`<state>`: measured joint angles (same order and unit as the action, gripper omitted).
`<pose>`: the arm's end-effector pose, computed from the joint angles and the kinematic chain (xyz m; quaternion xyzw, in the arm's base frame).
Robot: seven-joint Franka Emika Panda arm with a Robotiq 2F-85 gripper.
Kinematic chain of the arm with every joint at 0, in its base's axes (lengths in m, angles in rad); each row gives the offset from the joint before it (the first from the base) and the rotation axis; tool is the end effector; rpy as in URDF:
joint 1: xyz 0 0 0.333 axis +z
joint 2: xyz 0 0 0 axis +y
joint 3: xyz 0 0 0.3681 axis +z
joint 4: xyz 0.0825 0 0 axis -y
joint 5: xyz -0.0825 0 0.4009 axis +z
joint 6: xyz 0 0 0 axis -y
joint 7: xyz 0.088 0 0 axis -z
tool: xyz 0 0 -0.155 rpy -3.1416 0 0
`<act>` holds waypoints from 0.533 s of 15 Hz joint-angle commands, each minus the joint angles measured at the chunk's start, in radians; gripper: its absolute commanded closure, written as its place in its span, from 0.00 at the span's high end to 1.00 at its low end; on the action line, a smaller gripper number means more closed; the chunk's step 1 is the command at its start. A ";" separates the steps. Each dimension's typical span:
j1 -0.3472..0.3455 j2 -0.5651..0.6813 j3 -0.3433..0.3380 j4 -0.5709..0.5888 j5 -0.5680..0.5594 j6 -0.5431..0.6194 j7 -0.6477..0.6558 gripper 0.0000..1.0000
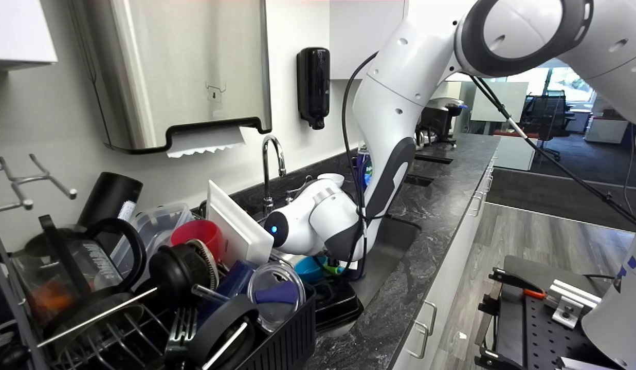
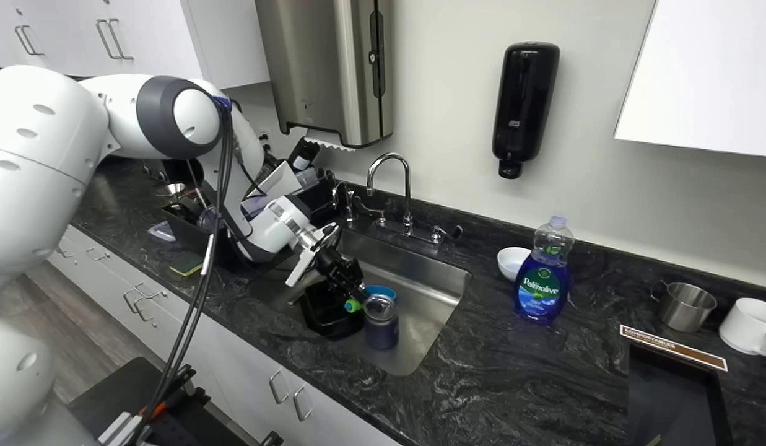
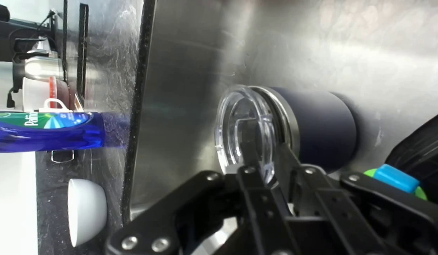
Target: Place the silver lid on the right on top of the dark blue thermos in the sink
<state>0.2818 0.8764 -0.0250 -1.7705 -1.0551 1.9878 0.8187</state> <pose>0.6245 0.0686 0.0425 0.8756 0.1041 -0.0475 0.4692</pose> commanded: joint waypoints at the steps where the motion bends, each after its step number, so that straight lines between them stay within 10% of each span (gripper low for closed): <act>1: -0.012 0.003 0.005 -0.002 -0.027 0.009 0.013 0.54; 8: -0.044 -0.036 0.022 -0.037 -0.028 0.114 -0.012 0.99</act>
<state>0.2769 0.8742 -0.0246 -1.7706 -1.0553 2.0227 0.8184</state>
